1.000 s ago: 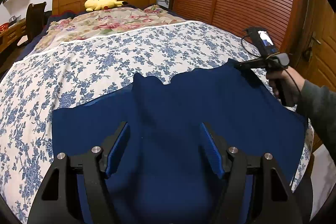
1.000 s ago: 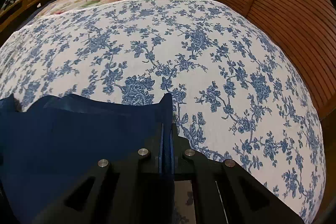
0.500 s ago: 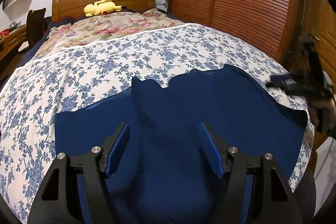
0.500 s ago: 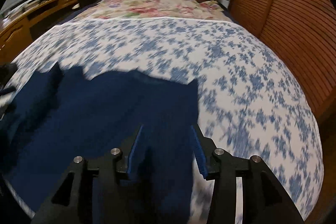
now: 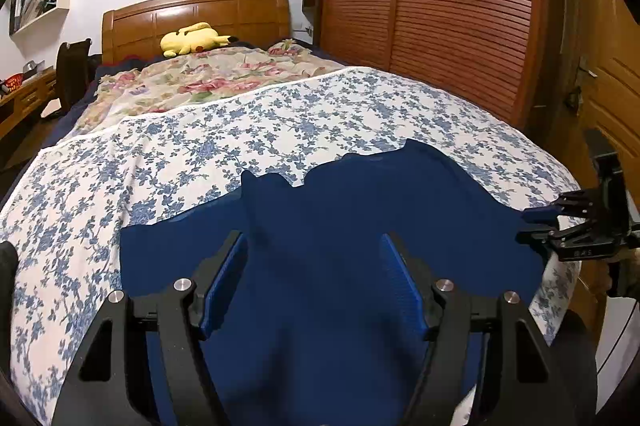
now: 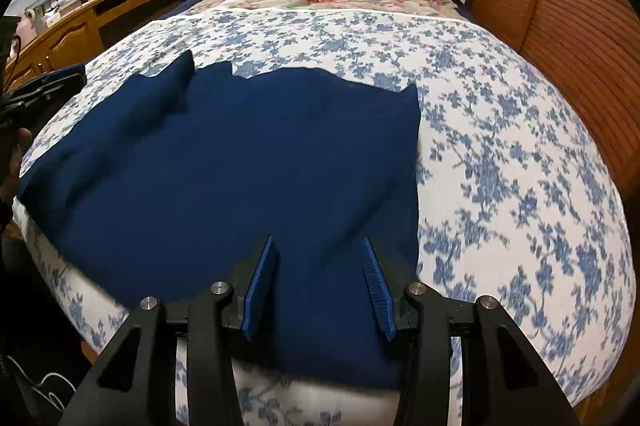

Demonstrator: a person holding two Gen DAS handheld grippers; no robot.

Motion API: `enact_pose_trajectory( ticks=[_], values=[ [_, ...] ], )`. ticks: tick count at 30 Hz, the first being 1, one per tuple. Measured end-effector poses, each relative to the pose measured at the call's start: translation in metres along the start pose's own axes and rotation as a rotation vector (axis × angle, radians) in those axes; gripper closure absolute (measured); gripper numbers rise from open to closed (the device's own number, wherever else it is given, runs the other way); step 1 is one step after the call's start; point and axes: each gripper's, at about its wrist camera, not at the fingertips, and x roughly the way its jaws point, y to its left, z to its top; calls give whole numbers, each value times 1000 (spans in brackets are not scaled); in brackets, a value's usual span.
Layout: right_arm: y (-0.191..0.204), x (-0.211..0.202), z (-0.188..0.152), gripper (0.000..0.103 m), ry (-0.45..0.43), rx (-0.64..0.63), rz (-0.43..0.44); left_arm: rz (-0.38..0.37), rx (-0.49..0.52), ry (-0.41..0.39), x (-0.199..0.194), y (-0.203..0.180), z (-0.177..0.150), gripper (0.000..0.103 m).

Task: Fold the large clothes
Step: 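Open the right tool and withdraw both tools above the folded jacket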

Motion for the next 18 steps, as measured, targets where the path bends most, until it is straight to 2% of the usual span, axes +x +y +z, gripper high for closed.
enact_pose_trajectory(
  ticks=[5,10,18],
  values=[
    [-8,11,-11,56,25,41,47,-1,2,-3,-24,-10,-7,32],
    [-1,17,-13,56,17,24,35,14,-26,0,-41,-11,-15,28],
    [-2,23,-16,56,-2,28,48,105,-65,92,-53,5,-45,27]
  ],
)
